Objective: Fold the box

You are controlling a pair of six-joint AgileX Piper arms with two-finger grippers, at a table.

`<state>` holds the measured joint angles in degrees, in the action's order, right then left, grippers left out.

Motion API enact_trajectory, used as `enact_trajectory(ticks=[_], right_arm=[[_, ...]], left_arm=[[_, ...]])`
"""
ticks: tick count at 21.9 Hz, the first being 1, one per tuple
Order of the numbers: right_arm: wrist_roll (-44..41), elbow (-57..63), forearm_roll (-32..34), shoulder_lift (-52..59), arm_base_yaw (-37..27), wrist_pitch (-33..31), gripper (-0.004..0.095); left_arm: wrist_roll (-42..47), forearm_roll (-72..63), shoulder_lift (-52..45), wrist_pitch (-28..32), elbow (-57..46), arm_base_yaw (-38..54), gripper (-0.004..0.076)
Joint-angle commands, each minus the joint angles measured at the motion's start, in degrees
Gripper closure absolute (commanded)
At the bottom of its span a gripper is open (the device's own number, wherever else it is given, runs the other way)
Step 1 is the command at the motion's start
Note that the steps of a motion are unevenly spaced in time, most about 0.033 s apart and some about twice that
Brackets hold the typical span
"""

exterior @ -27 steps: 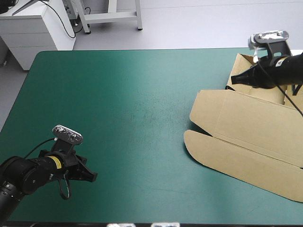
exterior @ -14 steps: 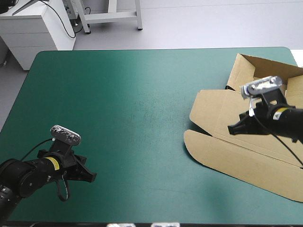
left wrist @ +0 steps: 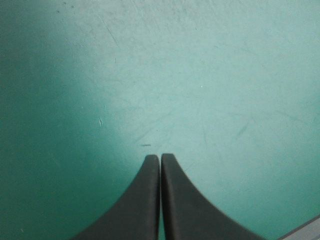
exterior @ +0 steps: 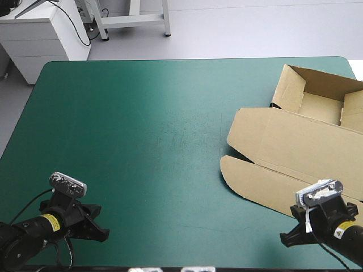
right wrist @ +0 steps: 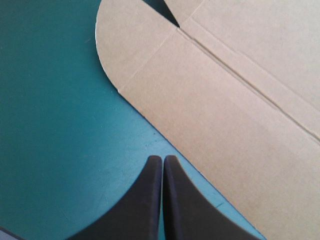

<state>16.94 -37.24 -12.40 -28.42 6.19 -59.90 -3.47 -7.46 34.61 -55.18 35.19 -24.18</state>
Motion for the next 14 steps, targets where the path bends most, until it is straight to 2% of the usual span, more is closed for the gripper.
enact_trajectory(ticks=[1, 7, 14], right_arm=[[1.62, 2.67, -1.29, 4.14, 0.12, 3.76, 0.0913], [1.78, 6.92, -1.87, 12.31, 0.12, 4.59, 0.0913], [1.78, 8.33, -1.88, 12.32, 0.12, 4.59, 0.0913]], left_arm=[[0.3, -1.19, -1.3, 2.4, -1.04, -0.36, 0.0732], [0.3, -1.91, -2.13, 2.02, -5.31, -0.36, 0.0732], [0.3, -2.07, -2.13, 2.12, -5.54, -0.36, 0.0732]])
